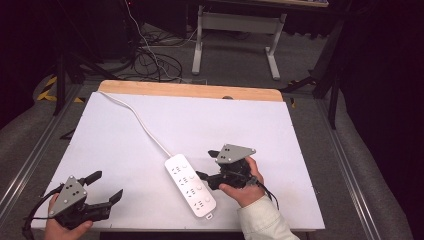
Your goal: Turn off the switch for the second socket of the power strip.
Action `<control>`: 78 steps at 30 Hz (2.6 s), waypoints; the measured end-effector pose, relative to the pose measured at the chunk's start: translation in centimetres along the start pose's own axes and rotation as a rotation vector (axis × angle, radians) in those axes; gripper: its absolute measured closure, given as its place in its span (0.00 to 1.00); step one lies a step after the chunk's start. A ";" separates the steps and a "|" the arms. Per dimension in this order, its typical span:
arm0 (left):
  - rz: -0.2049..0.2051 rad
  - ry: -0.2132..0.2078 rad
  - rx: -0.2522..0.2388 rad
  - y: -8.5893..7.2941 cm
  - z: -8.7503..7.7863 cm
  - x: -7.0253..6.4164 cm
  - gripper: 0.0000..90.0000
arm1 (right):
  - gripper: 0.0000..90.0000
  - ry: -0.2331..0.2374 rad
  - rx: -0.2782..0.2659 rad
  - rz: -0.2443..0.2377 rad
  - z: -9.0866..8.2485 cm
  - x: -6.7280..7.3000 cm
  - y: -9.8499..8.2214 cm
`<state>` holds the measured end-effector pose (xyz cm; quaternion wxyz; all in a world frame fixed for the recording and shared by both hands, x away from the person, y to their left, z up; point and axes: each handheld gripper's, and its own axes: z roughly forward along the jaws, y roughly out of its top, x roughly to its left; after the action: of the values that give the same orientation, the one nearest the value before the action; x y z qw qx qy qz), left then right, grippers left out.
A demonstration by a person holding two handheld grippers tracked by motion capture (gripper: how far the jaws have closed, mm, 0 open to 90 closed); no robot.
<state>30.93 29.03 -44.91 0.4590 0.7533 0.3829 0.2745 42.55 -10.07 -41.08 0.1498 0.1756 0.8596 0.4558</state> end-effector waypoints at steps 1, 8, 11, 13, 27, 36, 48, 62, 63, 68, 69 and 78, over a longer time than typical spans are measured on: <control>0.001 0.000 0.001 0.0 0.0 0.0 0.18 | 0.31 0.001 0.003 -0.001 0.2 0.1 0.1; -0.008 -0.005 0.000 0.0 0.0 0.0 0.18 | 0.32 0.027 0.004 -0.010 1.3 0.5 0.8; -0.005 -0.003 0.000 0.0 0.0 0.0 0.18 | 0.33 0.027 0.008 -0.018 1.6 0.6 1.0; -0.010 -0.006 -0.001 0.0 0.0 0.0 0.18 | 0.41 0.026 0.004 -0.021 1.7 0.8 1.0; 0.002 -0.003 0.007 0.0 0.1 0.0 0.18 | 0.70 0.059 0.007 0.031 1.8 0.5 1.3; 0.010 -0.001 0.008 0.0 0.1 0.0 0.18 | 0.96 0.159 0.082 0.076 2.8 -0.1 1.3; 0.014 0.001 0.011 0.0 0.1 -0.1 0.18 | 1.00 0.106 0.206 0.021 4.3 0.2 0.8; 0.016 -0.002 0.017 0.0 0.2 -0.1 0.18 | 1.00 0.101 0.279 0.033 6.0 0.3 0.1; 0.018 -0.002 0.018 0.0 0.2 -0.1 0.18 | 1.00 0.100 0.281 0.034 6.1 0.4 0.0; 0.020 -0.003 0.019 0.0 0.3 -0.1 0.18 | 1.00 0.091 0.291 0.019 6.3 0.6 -0.1; 0.023 -0.004 0.022 0.0 0.3 -0.1 0.18 | 1.00 0.091 0.291 0.019 6.3 0.6 -0.1; 0.027 -0.007 0.023 0.0 0.3 -0.2 0.18 | 1.00 0.082 0.288 0.011 6.5 0.9 -0.2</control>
<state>31.06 28.73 -45.08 0.4479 0.7645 0.3742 0.2737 44.42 -5.05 -44.86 0.0854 0.1814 0.9204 0.3355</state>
